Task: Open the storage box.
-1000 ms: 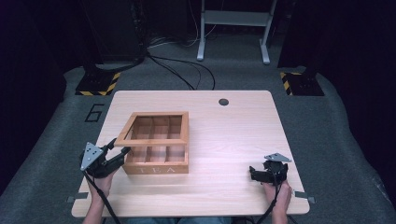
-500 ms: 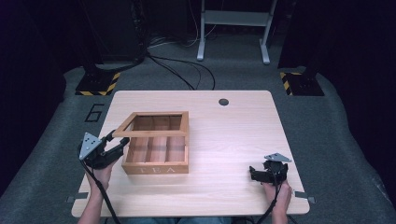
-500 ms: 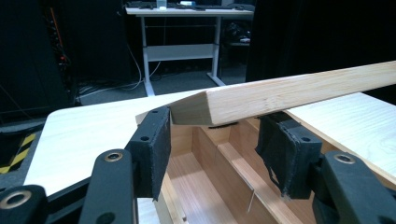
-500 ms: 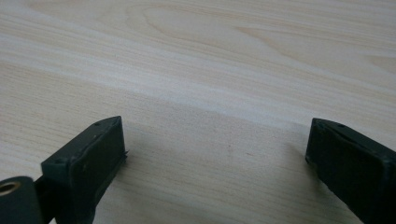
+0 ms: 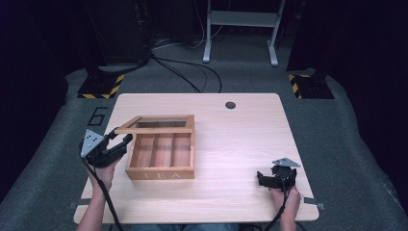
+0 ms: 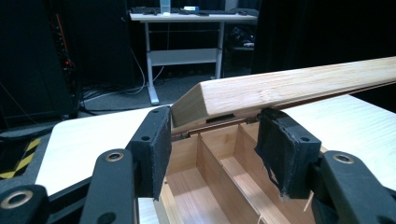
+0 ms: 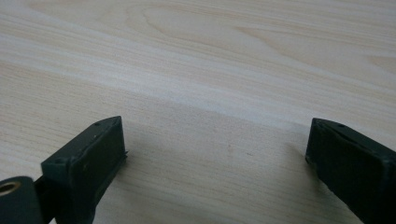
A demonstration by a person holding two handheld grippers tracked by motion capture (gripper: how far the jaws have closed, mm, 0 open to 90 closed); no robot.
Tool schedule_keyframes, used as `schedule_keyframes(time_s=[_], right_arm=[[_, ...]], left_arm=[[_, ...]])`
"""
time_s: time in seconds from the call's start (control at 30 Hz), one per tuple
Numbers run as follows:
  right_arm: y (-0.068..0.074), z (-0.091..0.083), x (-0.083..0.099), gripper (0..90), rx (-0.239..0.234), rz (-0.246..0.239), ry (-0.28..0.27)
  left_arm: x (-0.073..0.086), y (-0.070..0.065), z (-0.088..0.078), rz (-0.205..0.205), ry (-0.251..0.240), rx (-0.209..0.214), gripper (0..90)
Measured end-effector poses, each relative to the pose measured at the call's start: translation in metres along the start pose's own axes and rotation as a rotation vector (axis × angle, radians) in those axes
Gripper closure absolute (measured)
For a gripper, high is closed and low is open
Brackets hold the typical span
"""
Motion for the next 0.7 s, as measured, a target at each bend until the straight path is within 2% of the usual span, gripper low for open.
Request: schedule_keyframes(time_s=[0.17,0.37,0.7], right_arm=[[0.0,0.0,0.0,4.2,0.0,0.0,0.0],[0.0,0.0,0.0,4.2,0.0,0.0,0.0],[0.0,0.0,0.0,4.3,0.0,0.0,0.0]], left_arm=[[-0.005,0.001,0.002,0.036,0.006,-0.029,46.9],[-0.007,0.002,0.007,0.057,0.003,-0.052,49.5],[-0.014,0.009,0.005,0.049,-0.026,-0.062,61.9]])
Point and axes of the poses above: each handheld gripper's, and its own axes: z roughly forward along the jaws, x roughly out of its underside, y roughly to its left, the point moved 5 cm from there along z, roughly forward along the jaws, and after that the axes turned 8 degrees about y, right-handed, at the moved point
